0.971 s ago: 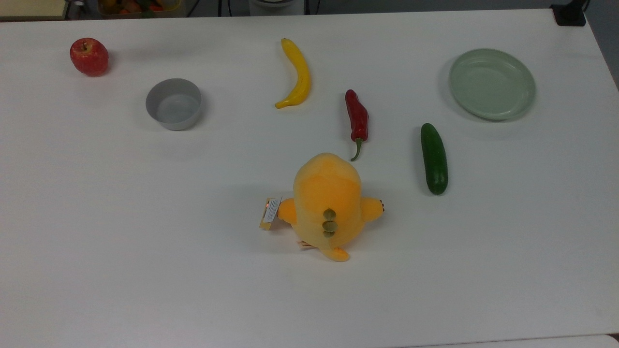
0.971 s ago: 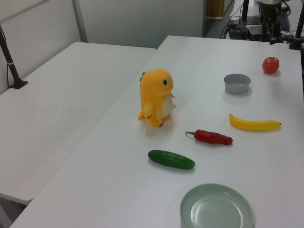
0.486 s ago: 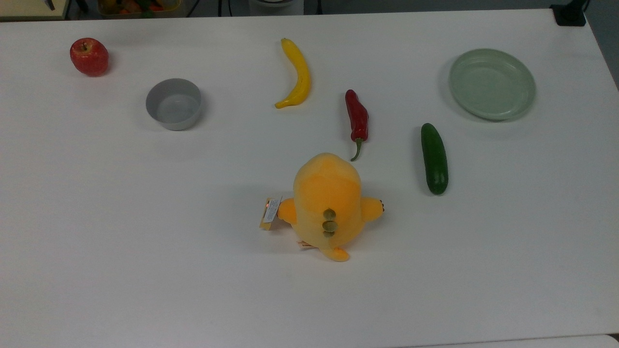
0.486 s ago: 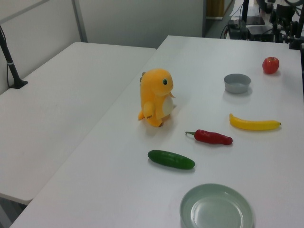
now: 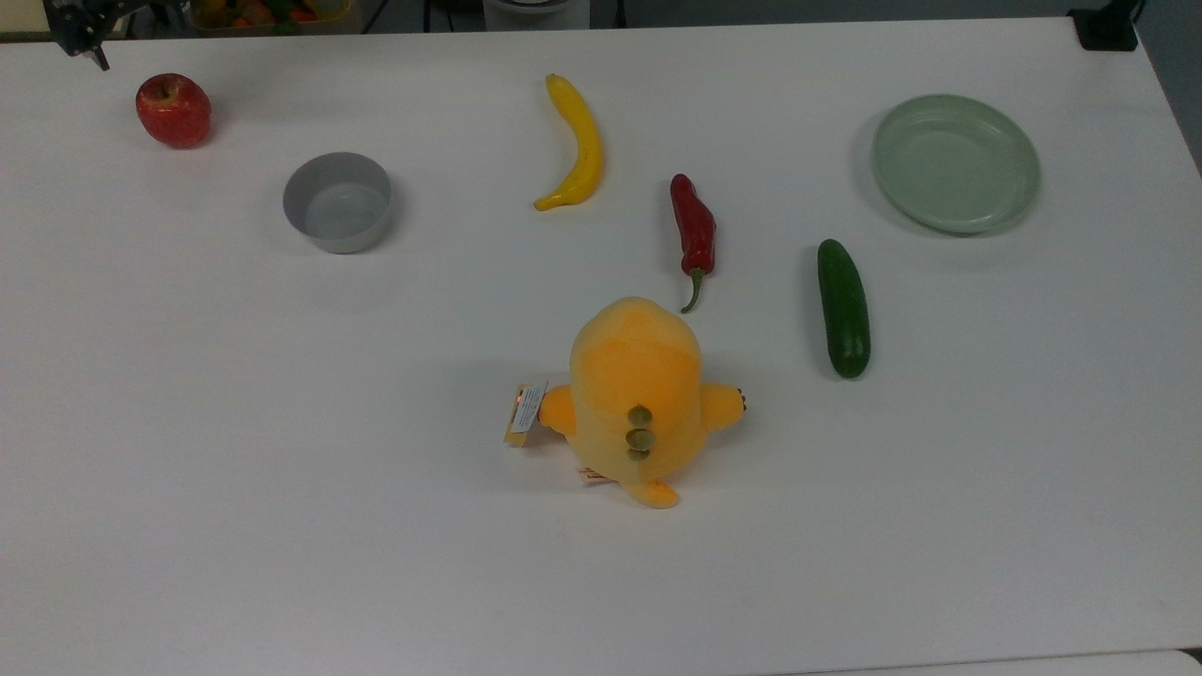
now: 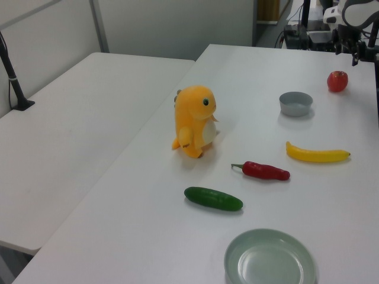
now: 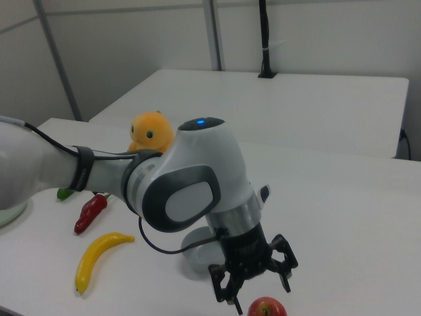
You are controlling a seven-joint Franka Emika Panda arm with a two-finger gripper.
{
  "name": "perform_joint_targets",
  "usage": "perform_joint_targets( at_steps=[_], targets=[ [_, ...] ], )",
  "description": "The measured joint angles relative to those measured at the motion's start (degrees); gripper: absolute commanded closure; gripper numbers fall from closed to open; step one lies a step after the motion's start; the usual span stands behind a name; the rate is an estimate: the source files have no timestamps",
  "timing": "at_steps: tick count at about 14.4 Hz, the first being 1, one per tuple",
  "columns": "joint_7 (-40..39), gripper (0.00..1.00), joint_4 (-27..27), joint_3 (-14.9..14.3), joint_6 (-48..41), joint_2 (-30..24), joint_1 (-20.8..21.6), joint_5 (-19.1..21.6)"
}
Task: Put the red apple in the bowl
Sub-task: 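Lower the gripper around the red apple and close it, then lift the held apple and carry it over the grey bowl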
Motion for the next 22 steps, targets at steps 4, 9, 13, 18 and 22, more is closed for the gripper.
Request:
perform_joint_targets(
  at_steps=[4, 9, 13, 18, 22],
  targets=[
    [-0.2, 0.0, 0.01, 0.03, 1.55, 3.06, -0.23, -0.02],
    [-0.32, 0.0, 0.01, 0.59, 5.34, 6.99, -0.16, -0.53],
    [-0.32, 0.36, 0.03, 0.84, 7.17, 9.4, -0.03, -0.53],
    [-0.35, 0.61, 0.34, 0.91, 8.39, 10.61, 0.01, -0.67],
    [-0.3, 0.61, 0.54, 0.97, 8.4, 10.55, 0.1, -0.67]
  ],
)
